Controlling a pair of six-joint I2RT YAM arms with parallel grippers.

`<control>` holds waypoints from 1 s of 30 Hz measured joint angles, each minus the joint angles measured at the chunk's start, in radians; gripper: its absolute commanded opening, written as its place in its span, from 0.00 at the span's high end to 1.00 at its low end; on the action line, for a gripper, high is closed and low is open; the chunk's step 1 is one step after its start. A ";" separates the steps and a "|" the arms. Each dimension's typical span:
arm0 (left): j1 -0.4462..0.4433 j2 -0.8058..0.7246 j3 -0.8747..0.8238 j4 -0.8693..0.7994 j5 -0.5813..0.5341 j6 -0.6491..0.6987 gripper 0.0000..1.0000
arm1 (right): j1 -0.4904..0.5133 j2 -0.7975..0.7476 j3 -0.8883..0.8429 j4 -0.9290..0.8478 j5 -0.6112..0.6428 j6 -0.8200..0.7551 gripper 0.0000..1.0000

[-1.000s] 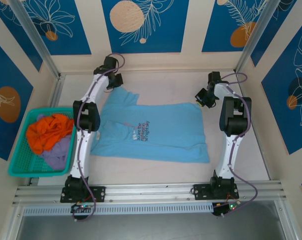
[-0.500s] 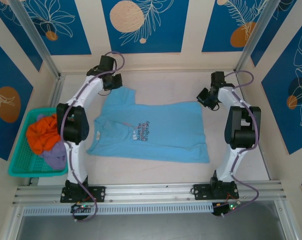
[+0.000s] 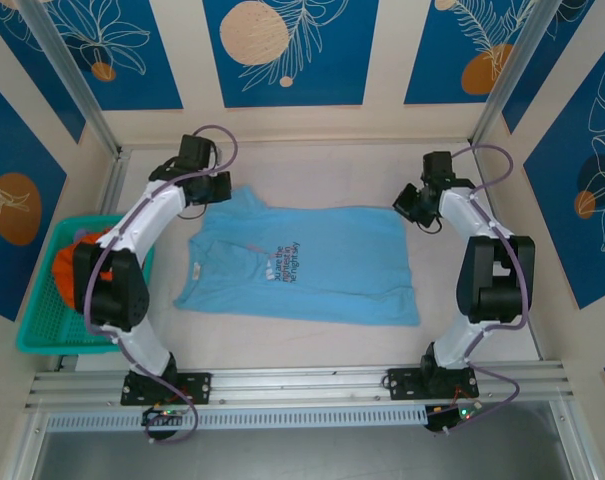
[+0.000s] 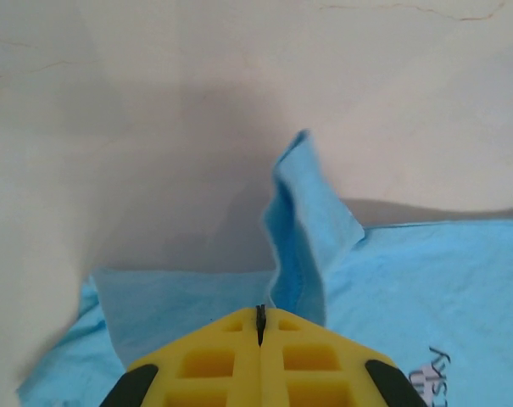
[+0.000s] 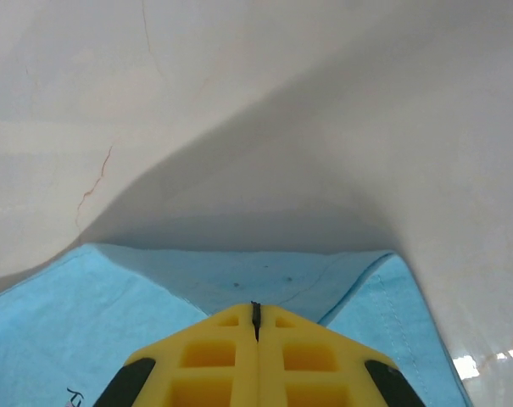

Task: Fold and stack the t-shirts

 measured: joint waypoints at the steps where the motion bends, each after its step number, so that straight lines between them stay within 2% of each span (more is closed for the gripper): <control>1: 0.000 -0.032 -0.023 0.003 0.000 0.008 1.00 | -0.002 -0.017 -0.014 0.001 0.000 0.001 1.00; 9: 0.000 -0.220 -0.201 -0.003 0.002 0.062 1.00 | -0.005 -0.080 -0.106 0.022 -0.007 0.039 1.00; 19: 0.000 -0.328 -0.341 -0.077 -0.002 0.062 1.00 | -0.024 -0.180 -0.267 0.033 -0.007 0.064 1.00; 28: 0.000 -0.386 -0.426 -0.132 -0.066 0.050 1.00 | -0.080 -0.209 -0.335 0.048 -0.006 0.065 1.00; 29: 0.000 -0.386 -0.432 -0.133 -0.072 0.042 1.00 | -0.083 -0.209 -0.335 0.049 -0.007 0.065 0.98; 30: 0.000 -0.386 -0.438 -0.137 -0.080 0.034 0.99 | -0.086 -0.209 -0.336 0.052 -0.007 0.066 0.92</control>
